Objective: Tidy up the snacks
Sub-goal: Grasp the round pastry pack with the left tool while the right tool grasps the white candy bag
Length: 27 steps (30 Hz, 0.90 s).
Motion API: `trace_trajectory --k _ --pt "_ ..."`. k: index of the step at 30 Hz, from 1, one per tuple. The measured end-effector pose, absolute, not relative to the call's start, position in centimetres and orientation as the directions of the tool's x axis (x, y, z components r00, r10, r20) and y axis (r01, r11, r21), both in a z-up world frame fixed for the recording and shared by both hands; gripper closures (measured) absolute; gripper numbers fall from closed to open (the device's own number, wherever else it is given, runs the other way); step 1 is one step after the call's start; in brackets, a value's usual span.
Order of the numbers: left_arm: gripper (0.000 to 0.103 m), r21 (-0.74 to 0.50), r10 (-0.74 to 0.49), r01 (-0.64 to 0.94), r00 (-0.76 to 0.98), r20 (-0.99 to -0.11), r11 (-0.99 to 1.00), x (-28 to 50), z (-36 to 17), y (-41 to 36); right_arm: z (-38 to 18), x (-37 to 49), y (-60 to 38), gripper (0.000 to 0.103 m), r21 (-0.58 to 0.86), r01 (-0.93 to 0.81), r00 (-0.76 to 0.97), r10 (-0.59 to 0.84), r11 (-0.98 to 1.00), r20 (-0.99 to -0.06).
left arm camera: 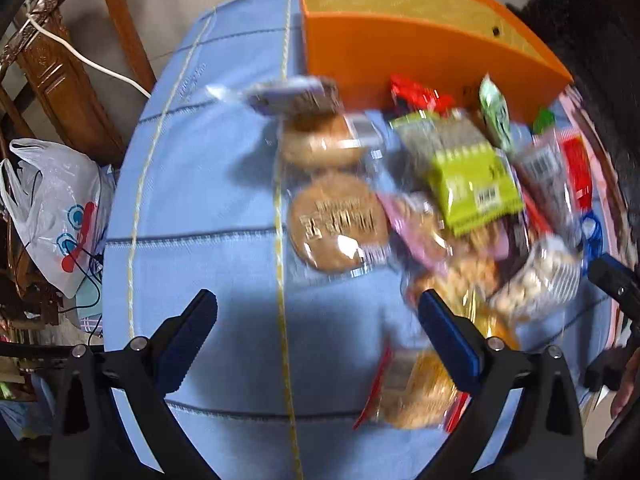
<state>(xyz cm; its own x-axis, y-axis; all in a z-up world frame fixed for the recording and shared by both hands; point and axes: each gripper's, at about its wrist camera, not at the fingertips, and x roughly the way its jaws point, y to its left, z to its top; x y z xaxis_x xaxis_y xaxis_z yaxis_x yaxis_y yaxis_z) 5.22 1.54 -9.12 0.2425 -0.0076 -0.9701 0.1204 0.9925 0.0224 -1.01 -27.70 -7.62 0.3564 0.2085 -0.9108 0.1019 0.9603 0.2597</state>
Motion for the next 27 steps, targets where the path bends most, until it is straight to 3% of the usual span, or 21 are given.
trace_trajectory --k 8,19,21,24,27 --pt "0.004 0.041 -0.002 0.197 0.215 -0.977 0.98 2.9 -10.1 -0.1 -8.1 -2.2 -26.4 0.032 0.263 0.08 0.33 0.223 0.962 -0.917" --pt "0.004 0.065 0.039 0.118 0.21 -0.977 0.991 2.3 -9.8 2.9 -12.0 -0.5 -22.7 0.032 0.301 0.085 0.273 0.268 0.95 -0.924" --pt "0.004 0.079 0.056 0.106 0.212 -0.976 0.991 2.4 -9.8 3.5 -12.0 -0.2 -21.9 0.057 0.271 0.025 0.276 0.254 0.962 -0.927" --pt "0.004 0.091 0.074 0.066 0.227 -0.971 0.994 3.1 -9.8 5.0 -11.2 -0.3 -22.0 0.065 0.262 -0.01 0.284 0.254 0.965 -0.924" --pt "0.004 0.082 0.073 0.03 0.231 -0.97 0.996 4.1 -10.0 5.7 -10.0 -0.7 -23.6 0.065 0.282 0.001 0.304 0.268 0.959 -0.914"
